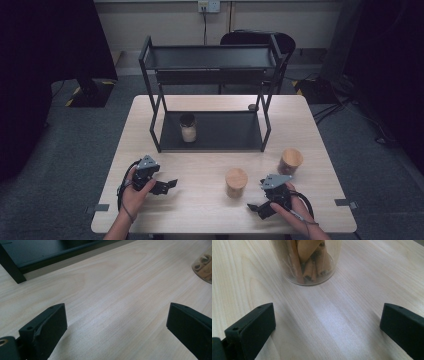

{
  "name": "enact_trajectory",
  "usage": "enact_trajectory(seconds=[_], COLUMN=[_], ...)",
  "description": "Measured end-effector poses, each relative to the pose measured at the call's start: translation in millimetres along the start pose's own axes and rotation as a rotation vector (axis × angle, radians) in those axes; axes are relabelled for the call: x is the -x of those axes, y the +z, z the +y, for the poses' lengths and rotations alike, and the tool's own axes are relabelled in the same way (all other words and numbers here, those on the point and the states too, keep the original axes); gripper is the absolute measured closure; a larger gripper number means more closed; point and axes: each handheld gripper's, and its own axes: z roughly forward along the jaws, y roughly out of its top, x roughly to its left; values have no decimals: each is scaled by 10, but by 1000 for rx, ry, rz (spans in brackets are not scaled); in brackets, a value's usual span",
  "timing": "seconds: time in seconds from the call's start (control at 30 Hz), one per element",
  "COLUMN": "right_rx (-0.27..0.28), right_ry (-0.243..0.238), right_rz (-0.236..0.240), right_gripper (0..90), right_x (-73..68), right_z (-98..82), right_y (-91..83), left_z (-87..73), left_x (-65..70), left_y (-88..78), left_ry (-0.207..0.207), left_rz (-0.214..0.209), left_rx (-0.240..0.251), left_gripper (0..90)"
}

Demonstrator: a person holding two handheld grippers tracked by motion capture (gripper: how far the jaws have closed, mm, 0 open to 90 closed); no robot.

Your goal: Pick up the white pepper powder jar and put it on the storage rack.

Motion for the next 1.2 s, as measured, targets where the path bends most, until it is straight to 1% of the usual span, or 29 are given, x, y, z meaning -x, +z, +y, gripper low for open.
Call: enact_trajectory(seconds=[0.6,1.2], right_rx=[0,0], right_ry=[0,0], right_rz=[0,0], right_gripper=[0,0], right_x=[0,0], right_z=[0,0], right_y=[0,0], left_z=[-84,-200], left_x=[-29,-72], left_y=[-91,-182], left_ry=[0,-2], left_rz=[8,17], left_rx=[-6,-23], left_gripper=[29,29])
